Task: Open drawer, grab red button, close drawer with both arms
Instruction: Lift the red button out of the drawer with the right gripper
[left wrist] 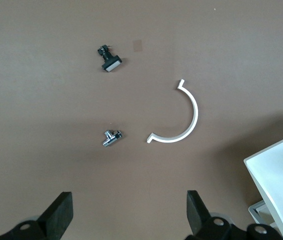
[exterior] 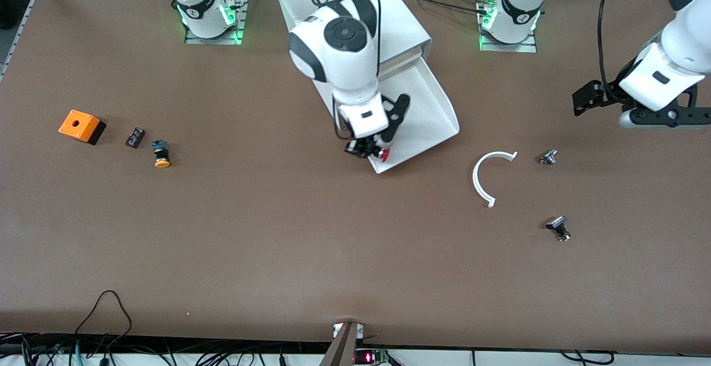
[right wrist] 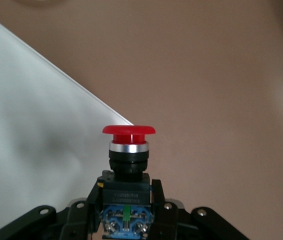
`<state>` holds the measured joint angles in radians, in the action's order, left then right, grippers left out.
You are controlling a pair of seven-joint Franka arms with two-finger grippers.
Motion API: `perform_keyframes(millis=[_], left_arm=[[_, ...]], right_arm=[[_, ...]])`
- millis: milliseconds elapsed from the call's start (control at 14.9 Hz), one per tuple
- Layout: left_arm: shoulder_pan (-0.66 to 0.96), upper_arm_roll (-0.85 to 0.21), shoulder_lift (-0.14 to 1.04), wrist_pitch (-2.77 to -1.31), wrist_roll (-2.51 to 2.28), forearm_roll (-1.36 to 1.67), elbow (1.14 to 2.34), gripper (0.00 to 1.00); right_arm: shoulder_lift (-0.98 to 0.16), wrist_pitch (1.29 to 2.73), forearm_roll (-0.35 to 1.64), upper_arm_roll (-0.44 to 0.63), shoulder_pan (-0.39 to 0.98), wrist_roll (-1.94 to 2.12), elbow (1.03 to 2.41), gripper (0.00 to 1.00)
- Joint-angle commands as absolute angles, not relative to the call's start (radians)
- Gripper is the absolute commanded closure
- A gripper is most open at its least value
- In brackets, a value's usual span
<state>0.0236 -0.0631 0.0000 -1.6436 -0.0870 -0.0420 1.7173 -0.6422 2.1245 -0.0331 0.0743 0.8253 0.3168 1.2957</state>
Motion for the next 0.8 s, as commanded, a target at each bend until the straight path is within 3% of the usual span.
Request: perform_keyframes(millis=[0, 268, 736], left_arm=[[0.031, -0.064, 0.073, -1.640, -0.061, -0.058, 1.701, 0.00], [0.075, -0.069, 0.184, -1.675, -0.081, -0.020, 1.720, 0.00], [0.192, -0.107, 0.273, -2.078, -0.487, 0.077, 1.891, 0.00]], right_arm=[[-0.562, 2.161, -0.038, 0.112, 0.790, 0.264, 1.440, 0.74], [-0.523, 2.213, -0.011, 0.132, 0.703, 0.226, 1.563, 0.74], [-0.365, 2.232, -0.009, 0.130, 0.571, 0.091, 1.830, 0.74]])
